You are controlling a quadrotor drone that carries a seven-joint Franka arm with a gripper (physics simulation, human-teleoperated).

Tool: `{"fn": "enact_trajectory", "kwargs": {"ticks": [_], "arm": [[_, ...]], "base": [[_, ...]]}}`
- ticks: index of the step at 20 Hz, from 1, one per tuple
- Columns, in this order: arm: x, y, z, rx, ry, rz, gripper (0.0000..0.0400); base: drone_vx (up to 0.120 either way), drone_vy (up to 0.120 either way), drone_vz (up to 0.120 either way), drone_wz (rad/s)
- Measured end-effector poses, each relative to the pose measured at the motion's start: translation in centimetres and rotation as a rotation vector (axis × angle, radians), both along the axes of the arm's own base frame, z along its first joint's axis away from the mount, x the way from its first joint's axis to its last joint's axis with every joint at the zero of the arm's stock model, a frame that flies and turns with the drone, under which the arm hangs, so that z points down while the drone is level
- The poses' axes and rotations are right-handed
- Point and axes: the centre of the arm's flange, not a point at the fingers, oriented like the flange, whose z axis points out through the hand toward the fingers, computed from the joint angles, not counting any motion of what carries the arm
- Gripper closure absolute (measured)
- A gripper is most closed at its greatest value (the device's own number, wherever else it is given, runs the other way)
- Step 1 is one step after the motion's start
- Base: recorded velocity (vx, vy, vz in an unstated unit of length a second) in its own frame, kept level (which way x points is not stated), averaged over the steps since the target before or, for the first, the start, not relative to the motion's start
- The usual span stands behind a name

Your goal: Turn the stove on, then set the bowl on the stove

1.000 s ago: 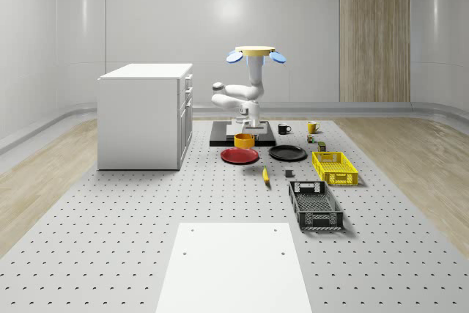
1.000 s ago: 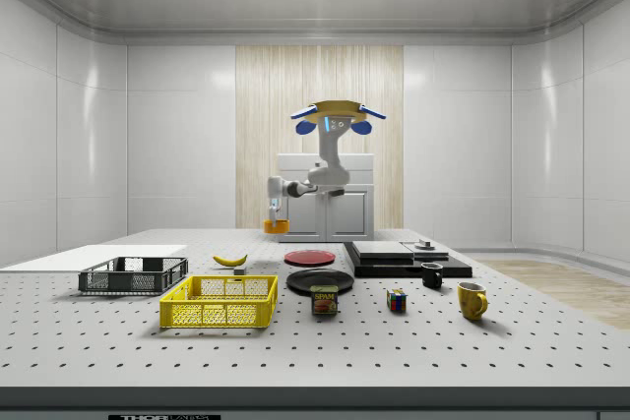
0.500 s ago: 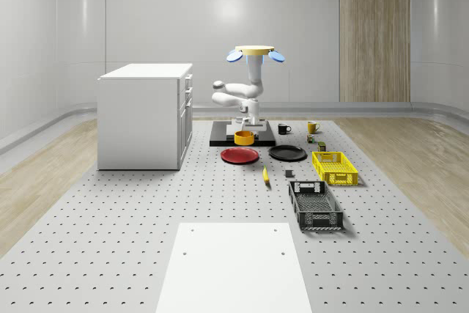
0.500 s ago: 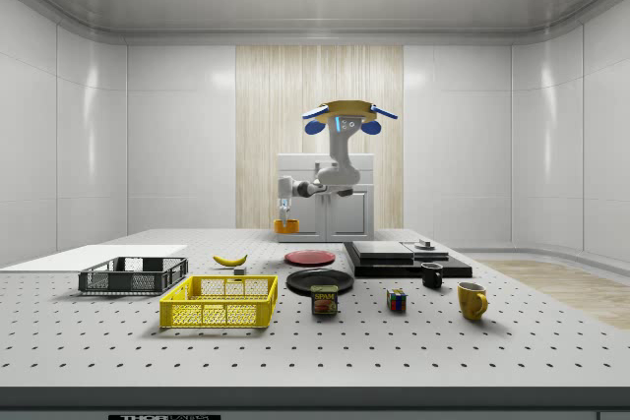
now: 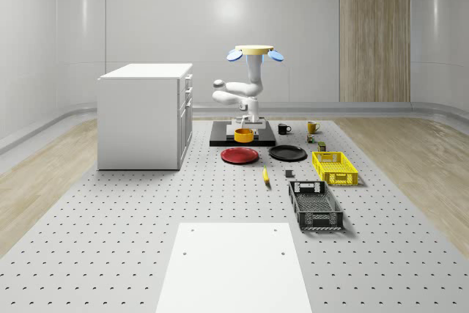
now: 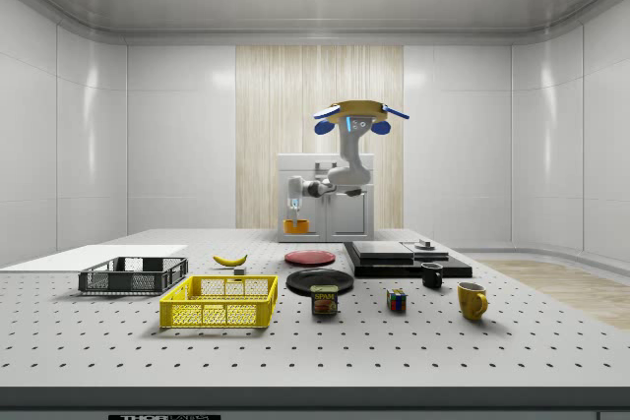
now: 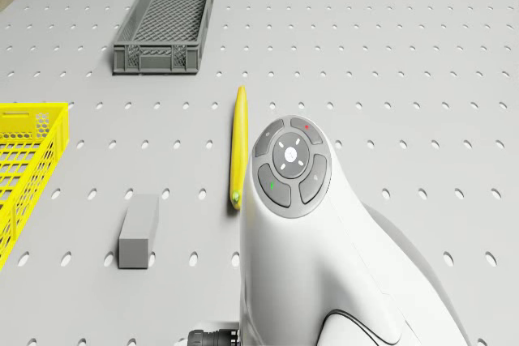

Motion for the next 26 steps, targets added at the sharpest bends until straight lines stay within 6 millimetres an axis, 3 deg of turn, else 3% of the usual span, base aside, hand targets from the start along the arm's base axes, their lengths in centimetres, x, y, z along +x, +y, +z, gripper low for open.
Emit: {"fn": "enact_trajectory", "kwargs": {"ticks": [26], "arm": [[0.0,0.0,0.0,0.0,0.0,0.0,0.03]], "base": [[-0.12,-0.006,0.0,0.0]]}}
